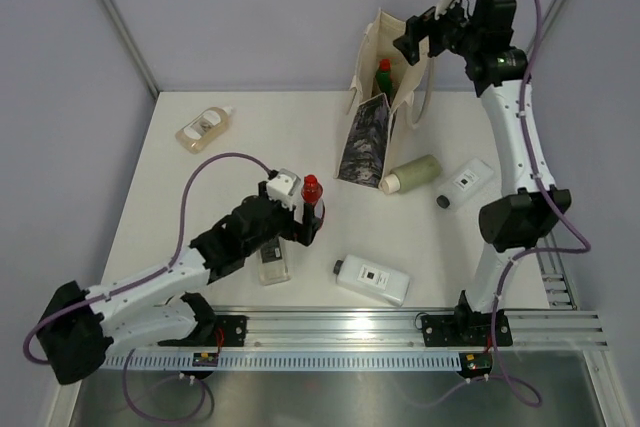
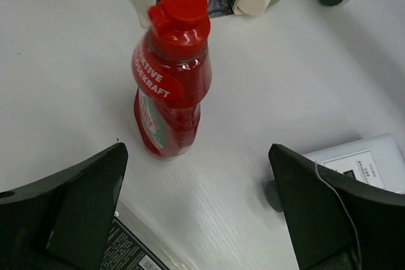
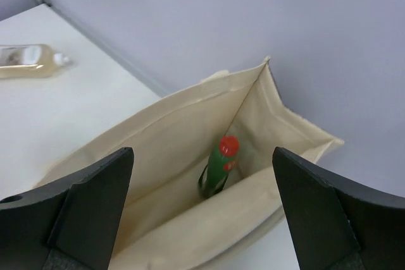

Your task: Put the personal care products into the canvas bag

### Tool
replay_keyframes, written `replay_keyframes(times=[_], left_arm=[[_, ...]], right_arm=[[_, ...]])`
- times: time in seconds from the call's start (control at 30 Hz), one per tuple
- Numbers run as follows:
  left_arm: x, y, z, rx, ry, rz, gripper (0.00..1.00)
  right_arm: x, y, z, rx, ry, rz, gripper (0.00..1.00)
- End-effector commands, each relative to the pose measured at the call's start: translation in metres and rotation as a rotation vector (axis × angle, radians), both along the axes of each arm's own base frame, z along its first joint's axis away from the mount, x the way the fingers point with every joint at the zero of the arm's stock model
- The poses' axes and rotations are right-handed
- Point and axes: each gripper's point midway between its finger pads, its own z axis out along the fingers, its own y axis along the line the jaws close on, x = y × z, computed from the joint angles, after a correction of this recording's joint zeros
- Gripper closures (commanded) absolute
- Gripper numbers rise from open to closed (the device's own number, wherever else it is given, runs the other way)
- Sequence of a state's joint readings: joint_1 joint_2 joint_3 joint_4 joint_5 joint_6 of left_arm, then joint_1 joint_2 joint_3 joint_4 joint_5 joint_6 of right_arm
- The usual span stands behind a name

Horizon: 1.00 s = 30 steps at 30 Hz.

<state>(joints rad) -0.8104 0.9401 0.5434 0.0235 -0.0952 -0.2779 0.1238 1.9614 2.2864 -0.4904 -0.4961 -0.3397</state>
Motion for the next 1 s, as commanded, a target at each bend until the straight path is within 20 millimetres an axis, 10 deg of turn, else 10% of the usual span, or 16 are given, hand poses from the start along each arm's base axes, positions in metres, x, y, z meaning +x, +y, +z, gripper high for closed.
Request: replay_keyframes(times=[0.0,0.07,0.37,0.53,0.83,0.97], left_arm=[[0.035,-0.008,0.017,0.030,-0.138,0.158,0.02],[0.046,-0.010,0.020,0.037,-0.165,0.240,0.03],[0.097,-0.028,0.012,0.130,-0.222,0.409,0.28],[0.101,-0.044,0.018,0.108,-0.223,0.328,0.99],[0.088,-0.021,0.103,-0.218,-0.282,0.041,1.00],[0.052,-0.027,0.138,-0.254,-0.364,-0.249,1.00]], right_arm=[[-0.069,0.003,0.003,0.061,0.105,0.130,0.00],[-0.099,-0.004,0.012,0.071,0.092,0.146,0.00],[-0.182,-0.005,-0.068,0.065,0.269,0.230,0.00],[-0.232,0.013,-0.087,0.062,0.303,0.443,0.01],[-0.305,0.051,-0.137,0.027,0.433,0.793,0.05],[-0.284,0.081,-0.173,-0.033,0.503,0.679,0.02]])
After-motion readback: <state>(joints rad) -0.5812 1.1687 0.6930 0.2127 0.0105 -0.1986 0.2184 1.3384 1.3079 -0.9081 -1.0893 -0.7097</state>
